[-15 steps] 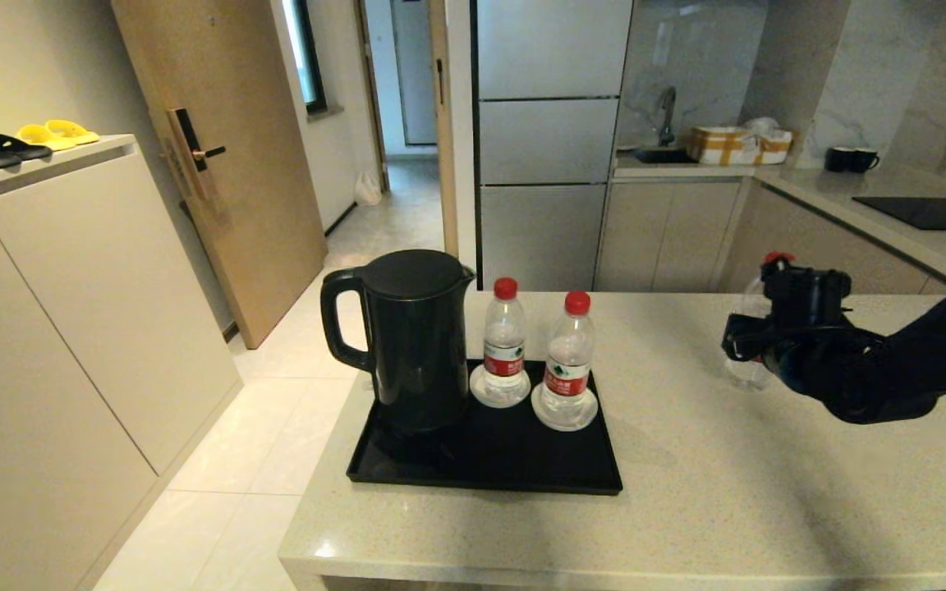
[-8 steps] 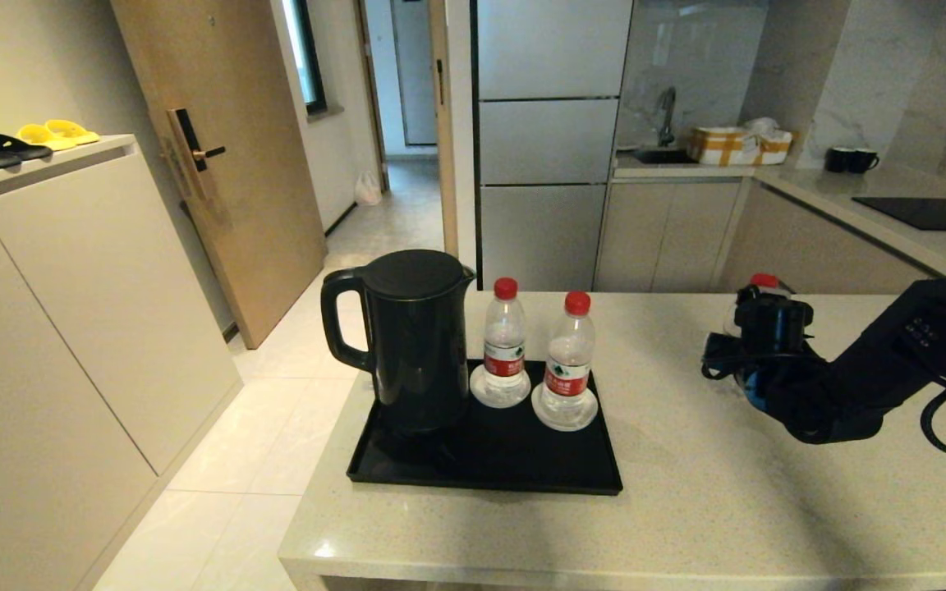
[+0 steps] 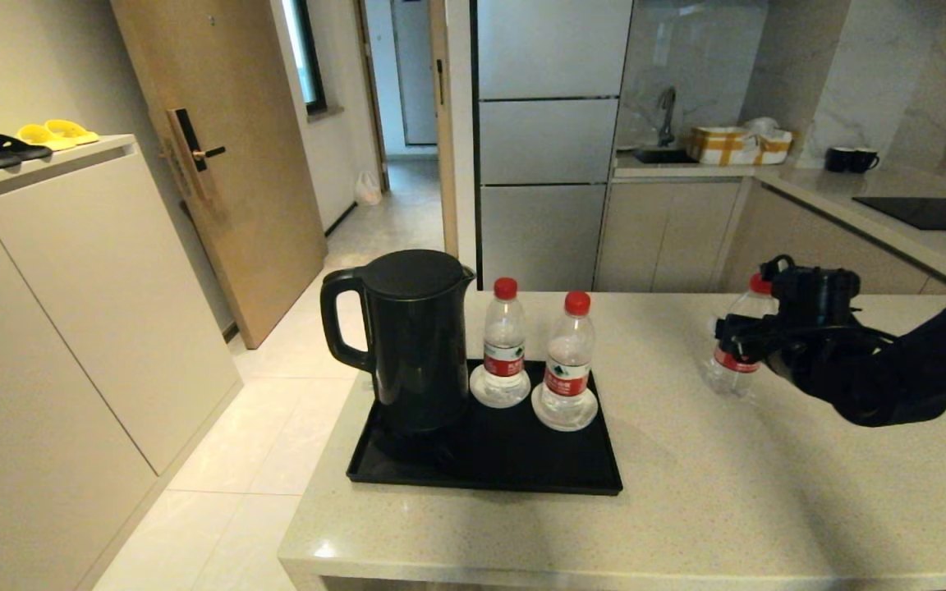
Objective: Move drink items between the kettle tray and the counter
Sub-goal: Pick up the bottled water
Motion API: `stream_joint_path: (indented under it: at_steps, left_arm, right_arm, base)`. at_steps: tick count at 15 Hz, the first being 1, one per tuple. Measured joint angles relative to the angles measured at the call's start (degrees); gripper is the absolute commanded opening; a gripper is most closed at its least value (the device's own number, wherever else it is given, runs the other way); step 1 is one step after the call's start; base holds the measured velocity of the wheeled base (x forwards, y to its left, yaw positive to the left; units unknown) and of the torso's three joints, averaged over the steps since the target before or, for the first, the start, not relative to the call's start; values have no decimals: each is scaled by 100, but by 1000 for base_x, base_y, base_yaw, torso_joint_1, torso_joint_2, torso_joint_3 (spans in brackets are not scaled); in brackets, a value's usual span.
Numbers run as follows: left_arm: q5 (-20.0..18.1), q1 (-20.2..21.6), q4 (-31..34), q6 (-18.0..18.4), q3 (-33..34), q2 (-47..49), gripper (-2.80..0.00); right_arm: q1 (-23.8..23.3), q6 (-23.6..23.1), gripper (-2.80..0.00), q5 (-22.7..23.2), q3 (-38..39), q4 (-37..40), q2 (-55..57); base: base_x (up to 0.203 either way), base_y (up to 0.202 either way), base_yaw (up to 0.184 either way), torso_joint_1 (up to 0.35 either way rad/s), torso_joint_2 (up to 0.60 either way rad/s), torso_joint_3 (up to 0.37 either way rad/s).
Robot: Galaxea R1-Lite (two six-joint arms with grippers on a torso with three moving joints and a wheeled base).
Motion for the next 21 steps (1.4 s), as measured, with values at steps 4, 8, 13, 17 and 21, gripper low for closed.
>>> stream_joint_path:
  at_steps: [4, 8, 13, 17, 21]
  left_arm:
    - [0, 0, 0, -2, 0, 0, -280]
    - [0, 0, -2, -2, 0, 0, -280]
    - [0, 2, 0, 0, 0, 0, -280]
    - [0, 0, -1, -2, 0, 0, -280]
    - [0, 0, -2, -2, 0, 0, -280]
  right_arm:
    - [151, 289, -280, 1362, 193, 1615, -1944]
    - [615, 409, -280, 3014, 405, 2936, -3723]
    - [1669, 384, -280, 2759, 685, 3187, -3997]
    - [2147, 370, 0, 1998, 901, 2745, -3335]
    - [2524, 320, 0, 1311, 1123, 2157, -2721]
  base:
    - [0, 0, 0, 0, 0, 0]
    - [0, 0, 0, 0, 0, 0]
    - [0, 0, 0, 0, 0, 0]
    - [0, 0, 0, 0, 0, 0]
    - [0, 0, 0, 0, 0, 0]
